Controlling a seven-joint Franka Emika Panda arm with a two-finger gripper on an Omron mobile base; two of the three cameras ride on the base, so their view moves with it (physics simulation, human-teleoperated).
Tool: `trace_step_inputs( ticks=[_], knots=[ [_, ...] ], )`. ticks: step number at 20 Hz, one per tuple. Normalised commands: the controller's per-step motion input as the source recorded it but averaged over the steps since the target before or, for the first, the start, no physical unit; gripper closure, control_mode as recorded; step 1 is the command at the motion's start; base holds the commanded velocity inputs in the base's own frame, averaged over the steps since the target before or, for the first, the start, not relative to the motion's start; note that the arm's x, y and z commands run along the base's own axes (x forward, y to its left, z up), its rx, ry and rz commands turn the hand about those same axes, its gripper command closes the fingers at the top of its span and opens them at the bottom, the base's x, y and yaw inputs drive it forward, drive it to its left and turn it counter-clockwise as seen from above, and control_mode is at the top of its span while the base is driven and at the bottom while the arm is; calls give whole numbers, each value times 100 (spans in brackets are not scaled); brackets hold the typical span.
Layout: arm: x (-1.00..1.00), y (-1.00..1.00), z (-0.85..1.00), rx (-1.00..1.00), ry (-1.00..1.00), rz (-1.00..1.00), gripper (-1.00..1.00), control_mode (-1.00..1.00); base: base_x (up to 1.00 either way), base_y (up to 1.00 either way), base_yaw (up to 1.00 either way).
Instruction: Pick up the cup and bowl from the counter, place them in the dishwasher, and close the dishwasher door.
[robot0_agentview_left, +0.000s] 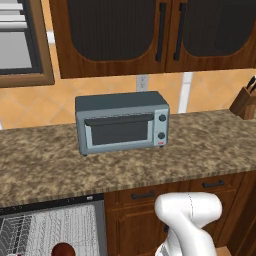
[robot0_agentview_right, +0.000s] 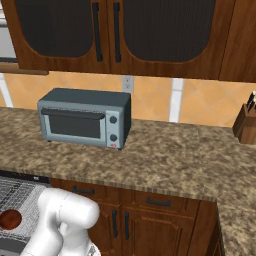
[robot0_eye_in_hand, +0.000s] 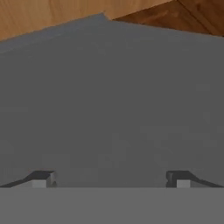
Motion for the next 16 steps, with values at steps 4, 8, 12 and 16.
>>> trace_step_inputs(
  ticks=[4, 8, 12, 16],
  knots=[
    [100, -45, -11, 4, -25, 0, -100, -100, 0, 0, 0],
    [100, -35, -5, 4, -27, 0, -100, -100, 0, 0, 0],
    [100, -31, -7, 6, -24, 0, -100, -100, 0, 0, 0],
    [100, -32, -8, 8, -19, 0, -100, -100, 0, 0, 0]
  ],
)
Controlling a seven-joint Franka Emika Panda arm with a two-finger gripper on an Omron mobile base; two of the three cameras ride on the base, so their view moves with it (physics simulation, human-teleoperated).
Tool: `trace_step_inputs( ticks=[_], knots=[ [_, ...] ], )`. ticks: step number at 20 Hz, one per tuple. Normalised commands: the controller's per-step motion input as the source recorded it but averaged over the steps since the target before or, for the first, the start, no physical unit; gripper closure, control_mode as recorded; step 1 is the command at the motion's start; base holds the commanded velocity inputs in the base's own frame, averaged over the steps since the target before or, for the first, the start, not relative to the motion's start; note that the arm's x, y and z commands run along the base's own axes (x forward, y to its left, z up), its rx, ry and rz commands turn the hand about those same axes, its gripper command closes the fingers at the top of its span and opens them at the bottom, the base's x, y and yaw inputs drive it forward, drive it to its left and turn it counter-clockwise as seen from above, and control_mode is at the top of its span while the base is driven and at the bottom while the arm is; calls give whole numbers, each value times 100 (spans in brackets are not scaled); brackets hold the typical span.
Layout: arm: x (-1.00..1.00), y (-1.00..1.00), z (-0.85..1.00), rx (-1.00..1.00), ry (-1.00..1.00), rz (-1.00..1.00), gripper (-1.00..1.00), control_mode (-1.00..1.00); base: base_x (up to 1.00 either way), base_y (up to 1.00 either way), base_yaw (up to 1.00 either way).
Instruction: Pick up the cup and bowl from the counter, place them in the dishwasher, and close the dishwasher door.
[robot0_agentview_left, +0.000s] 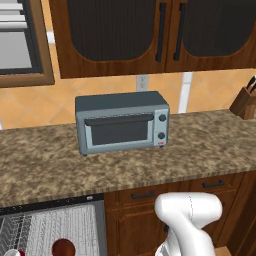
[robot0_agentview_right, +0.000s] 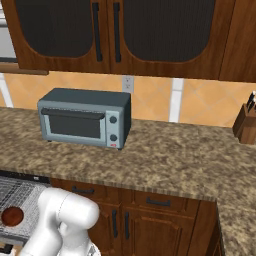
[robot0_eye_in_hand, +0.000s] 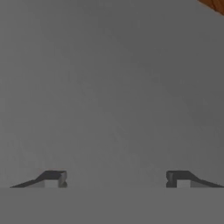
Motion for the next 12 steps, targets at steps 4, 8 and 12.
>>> trace_step_inputs(
  ticks=[4, 8, 12],
  knots=[
    [100, -46, 0, 14, -18, 0, -100, -100, 0, 0, 0],
    [100, -51, 6, 17, -22, 0, -100, -100, 0, 0, 0],
    [100, -44, 22, 15, -28, 0, -100, -100, 0, 0, 0]
  ],
)
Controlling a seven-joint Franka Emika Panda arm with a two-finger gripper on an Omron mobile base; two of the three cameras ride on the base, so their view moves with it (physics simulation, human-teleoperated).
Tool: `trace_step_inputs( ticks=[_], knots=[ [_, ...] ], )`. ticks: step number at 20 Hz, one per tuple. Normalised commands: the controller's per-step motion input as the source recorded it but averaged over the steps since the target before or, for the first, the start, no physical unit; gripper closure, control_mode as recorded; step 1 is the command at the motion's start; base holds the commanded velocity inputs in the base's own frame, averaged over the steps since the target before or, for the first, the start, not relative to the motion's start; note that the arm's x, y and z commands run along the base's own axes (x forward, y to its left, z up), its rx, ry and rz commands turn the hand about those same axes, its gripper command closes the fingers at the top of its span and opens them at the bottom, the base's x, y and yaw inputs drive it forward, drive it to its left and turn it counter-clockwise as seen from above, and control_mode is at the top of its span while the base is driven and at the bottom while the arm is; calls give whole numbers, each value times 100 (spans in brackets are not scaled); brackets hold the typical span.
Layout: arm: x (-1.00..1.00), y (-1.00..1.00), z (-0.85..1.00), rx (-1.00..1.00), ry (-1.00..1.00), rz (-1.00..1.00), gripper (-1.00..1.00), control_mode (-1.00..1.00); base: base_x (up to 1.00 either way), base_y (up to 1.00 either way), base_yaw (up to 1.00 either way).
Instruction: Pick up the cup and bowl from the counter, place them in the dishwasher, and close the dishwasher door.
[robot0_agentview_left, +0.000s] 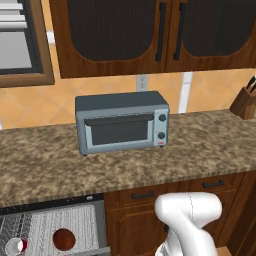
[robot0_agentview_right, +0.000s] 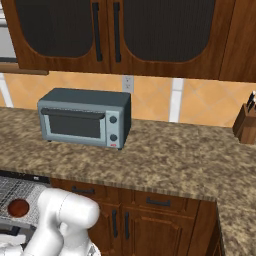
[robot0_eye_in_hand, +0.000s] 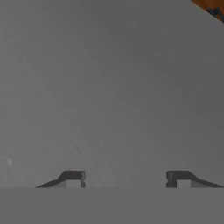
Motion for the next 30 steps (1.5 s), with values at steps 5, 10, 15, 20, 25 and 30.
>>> trace_step_inputs(
  ticks=[5, 10, 15, 20, 25, 30],
  knots=[
    [100, -1, 6, 9, -23, -6, -100, -100, 0, 0, 0],
    [100, 5, 0, 7, -9, -13, -100, -100, 0, 0, 0],
    [100, -7, 0, 13, -8, -8, -100, -100, 0, 0, 0],
    [100, -30, 0, 17, -13, -3, -100, -100, 0, 0, 0],
    [100, -54, 0, 23, -14, 0, -100, -100, 0, 0, 0],
    [100, -70, 0, 28, -9, 0, -100, -100, 0, 0, 0]
  ],
)
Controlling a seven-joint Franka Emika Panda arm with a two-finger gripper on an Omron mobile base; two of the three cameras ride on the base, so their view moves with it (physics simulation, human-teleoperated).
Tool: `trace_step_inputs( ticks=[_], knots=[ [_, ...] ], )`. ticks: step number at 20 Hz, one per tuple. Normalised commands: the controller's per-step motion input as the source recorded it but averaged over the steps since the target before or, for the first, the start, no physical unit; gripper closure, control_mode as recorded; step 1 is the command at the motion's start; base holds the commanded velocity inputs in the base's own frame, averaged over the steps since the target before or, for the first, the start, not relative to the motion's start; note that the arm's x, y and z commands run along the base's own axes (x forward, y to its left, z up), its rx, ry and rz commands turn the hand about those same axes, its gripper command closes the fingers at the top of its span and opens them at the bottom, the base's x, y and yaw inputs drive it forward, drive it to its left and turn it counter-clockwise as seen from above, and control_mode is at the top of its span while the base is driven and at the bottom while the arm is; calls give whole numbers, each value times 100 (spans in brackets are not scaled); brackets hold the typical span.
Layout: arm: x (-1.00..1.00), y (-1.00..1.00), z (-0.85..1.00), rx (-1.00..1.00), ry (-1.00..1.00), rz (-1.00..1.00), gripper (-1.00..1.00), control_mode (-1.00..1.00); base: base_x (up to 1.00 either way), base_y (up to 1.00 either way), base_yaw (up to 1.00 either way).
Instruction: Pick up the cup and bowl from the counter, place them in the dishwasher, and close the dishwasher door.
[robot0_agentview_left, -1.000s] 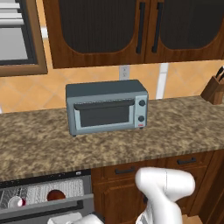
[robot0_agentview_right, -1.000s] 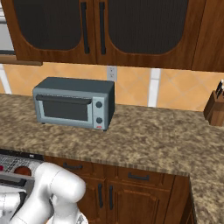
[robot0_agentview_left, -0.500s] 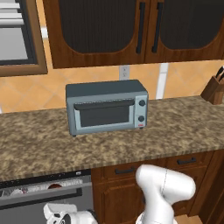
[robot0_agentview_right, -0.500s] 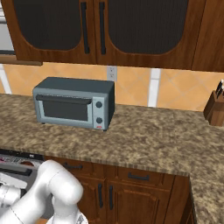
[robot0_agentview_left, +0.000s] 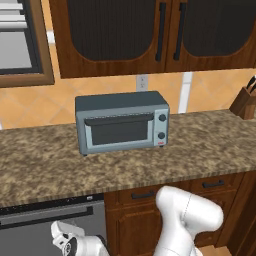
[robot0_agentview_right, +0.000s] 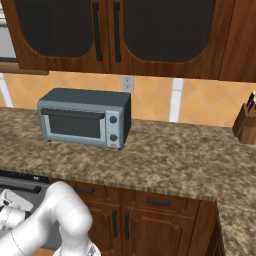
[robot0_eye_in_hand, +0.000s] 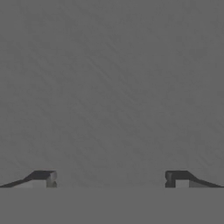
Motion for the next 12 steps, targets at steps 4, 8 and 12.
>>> trace_step_inputs(
  ticks=[4, 8, 12],
  knots=[
    [100, -73, 0, 31, -1, 0, -100, -100, 0, 0, 0],
    [100, -75, 0, 33, 0, 0, -100, -100, 0, 0, 0],
    [100, -75, 0, 33, 0, 0, -100, -100, 0, 0, 0]
  ],
)
